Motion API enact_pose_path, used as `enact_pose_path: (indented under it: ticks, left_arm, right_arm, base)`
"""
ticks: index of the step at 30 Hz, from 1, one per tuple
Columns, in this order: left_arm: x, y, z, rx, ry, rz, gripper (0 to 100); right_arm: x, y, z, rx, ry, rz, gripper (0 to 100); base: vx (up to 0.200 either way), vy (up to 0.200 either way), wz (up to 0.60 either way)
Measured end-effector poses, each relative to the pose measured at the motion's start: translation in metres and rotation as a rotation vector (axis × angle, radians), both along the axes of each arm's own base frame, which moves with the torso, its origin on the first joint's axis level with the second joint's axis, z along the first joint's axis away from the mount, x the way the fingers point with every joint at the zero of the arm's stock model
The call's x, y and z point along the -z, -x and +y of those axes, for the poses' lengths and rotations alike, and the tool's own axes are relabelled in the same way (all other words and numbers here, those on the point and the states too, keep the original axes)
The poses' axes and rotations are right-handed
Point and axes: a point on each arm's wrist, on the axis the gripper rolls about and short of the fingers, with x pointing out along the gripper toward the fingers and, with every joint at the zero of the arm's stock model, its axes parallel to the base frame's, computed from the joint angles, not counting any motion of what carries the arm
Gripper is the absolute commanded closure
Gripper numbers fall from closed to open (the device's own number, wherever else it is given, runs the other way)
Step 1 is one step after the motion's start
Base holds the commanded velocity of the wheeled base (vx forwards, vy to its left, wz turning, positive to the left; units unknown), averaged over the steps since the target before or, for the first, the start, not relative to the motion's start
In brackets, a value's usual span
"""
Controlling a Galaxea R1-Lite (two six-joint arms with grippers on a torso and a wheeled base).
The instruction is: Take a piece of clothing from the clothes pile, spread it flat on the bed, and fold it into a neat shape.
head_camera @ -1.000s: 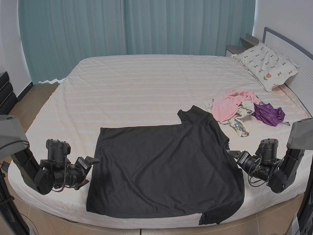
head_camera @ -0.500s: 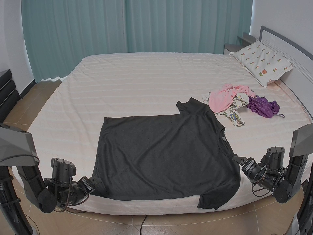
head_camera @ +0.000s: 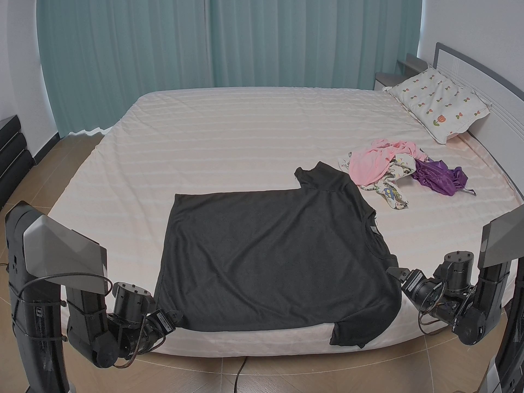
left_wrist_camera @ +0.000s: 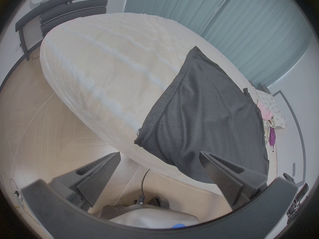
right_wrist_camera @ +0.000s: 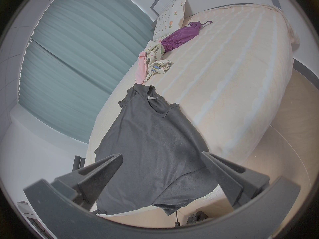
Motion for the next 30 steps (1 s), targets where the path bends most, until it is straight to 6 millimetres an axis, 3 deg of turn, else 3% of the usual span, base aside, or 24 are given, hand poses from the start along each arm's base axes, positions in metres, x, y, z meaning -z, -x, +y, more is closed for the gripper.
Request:
enact_pose_path:
  ticks: [5, 6, 15, 20, 30]
  left_arm:
    - [0.004, -0.009, 0.000, -0.012, 0.005, -0.014, 0]
    - [0.004, -0.012, 0.000, -0.015, 0.007, -0.021, 100]
    - [0.006, -0.024, 0.003, -0.047, 0.021, -0.057, 100]
    - [0.003, -0.024, 0.009, -0.077, 0.037, -0.079, 100]
    - [-0.007, -0.028, 0.020, -0.129, 0.121, -0.128, 100]
  right_arm:
    - [0.001, 0.000, 0.001, -0.004, 0.001, 0.005, 0]
    - [0.001, 0.000, 0.001, -0.004, 0.001, 0.006, 0]
    - [0.006, 0.004, 0.001, -0.015, 0.016, 0.033, 0]
    - [0.011, 0.006, -0.001, -0.115, 0.050, 0.050, 0]
    - [0.032, -0.004, -0.020, -0.216, 0.178, 0.074, 0]
  base:
    - [0.000, 0.000, 0.00]
    - [0.000, 0.000, 0.00]
    - [0.000, 0.000, 0.00]
    - [0.000, 0.000, 0.00]
    - [0.000, 0.000, 0.00]
